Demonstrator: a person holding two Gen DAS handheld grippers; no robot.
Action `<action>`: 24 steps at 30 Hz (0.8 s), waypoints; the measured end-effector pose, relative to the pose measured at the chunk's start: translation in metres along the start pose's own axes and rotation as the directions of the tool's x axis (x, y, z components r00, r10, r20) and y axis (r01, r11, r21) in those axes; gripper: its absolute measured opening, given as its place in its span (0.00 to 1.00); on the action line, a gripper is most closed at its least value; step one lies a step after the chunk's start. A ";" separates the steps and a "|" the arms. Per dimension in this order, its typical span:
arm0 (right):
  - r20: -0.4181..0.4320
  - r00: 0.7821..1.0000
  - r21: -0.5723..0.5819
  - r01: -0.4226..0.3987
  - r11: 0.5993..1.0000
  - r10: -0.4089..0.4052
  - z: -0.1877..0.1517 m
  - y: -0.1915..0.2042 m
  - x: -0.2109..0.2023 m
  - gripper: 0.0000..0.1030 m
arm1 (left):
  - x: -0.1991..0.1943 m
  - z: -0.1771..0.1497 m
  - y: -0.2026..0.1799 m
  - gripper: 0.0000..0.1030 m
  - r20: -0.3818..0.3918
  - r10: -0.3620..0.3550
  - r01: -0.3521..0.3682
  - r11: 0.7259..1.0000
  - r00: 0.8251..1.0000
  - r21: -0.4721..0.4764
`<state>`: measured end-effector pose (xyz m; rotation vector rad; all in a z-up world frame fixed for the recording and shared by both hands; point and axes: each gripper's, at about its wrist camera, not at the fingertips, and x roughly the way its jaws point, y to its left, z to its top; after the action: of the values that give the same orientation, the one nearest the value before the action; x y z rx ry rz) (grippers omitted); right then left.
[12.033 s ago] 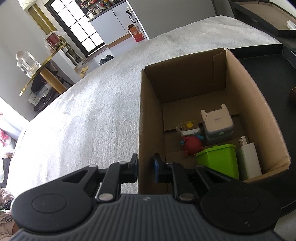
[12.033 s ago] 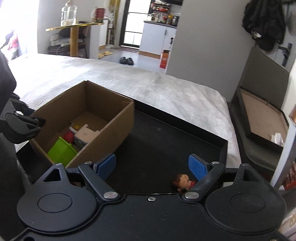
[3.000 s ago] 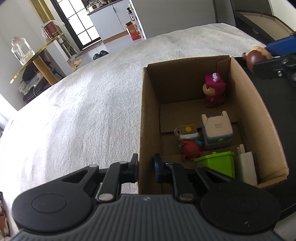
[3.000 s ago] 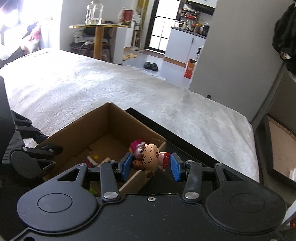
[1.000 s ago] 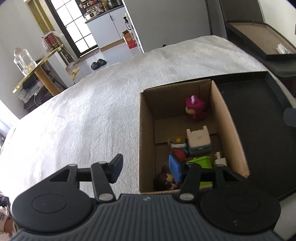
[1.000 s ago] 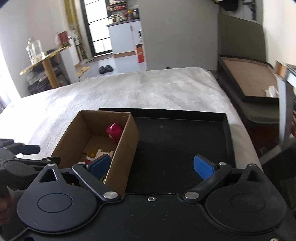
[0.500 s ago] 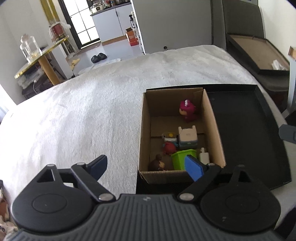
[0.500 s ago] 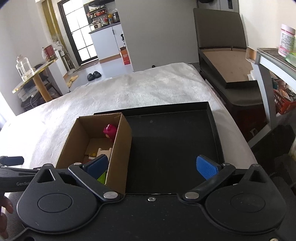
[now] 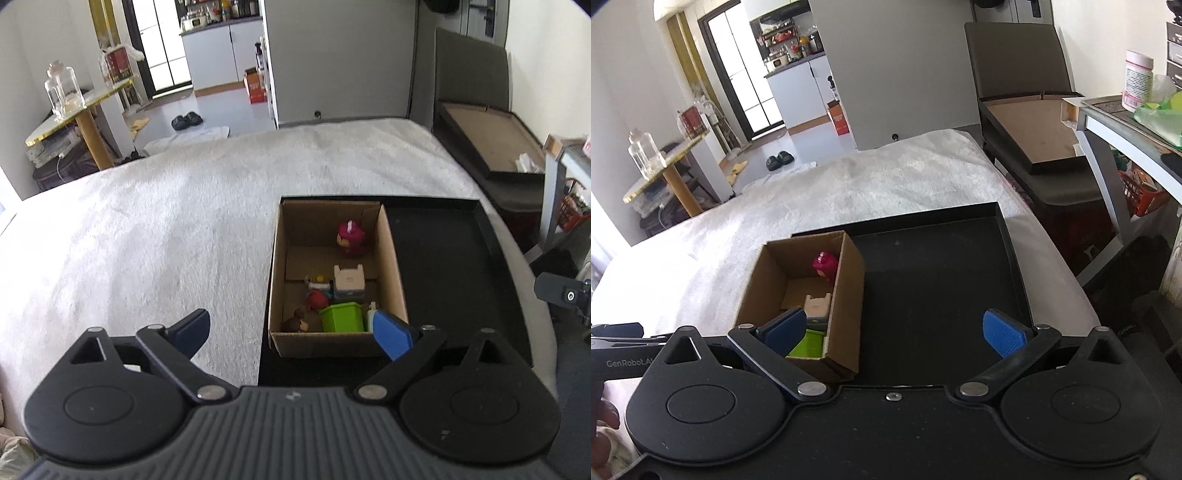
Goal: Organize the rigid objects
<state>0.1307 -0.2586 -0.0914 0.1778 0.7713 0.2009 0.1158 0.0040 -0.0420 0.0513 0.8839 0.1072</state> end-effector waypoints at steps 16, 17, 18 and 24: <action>0.041 0.999 0.018 0.029 0.999 -0.030 -0.009 0.008 -0.044 1.00 | -0.040 -0.020 0.010 0.92 0.056 -0.002 0.002 1.000 0.998 -0.005; 0.040 0.999 0.019 0.027 0.999 -0.028 -0.011 0.008 -0.046 1.00 | -0.043 -0.022 0.011 0.92 0.060 0.000 0.000 1.000 0.998 0.001; 0.038 0.999 0.019 0.024 1.000 -0.024 -0.012 0.009 -0.048 1.00 | -0.046 -0.023 0.010 0.92 0.064 0.001 -0.001 1.000 0.998 0.007; 0.034 0.999 0.031 0.024 0.999 -0.025 -0.018 0.008 -0.059 1.00 | -0.055 -0.031 0.012 0.92 0.059 -0.006 0.005 1.000 0.998 0.010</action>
<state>0.0760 -0.2635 -0.0624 0.2003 0.7426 0.1624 0.0562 0.0096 -0.0185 0.0605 0.8255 0.0958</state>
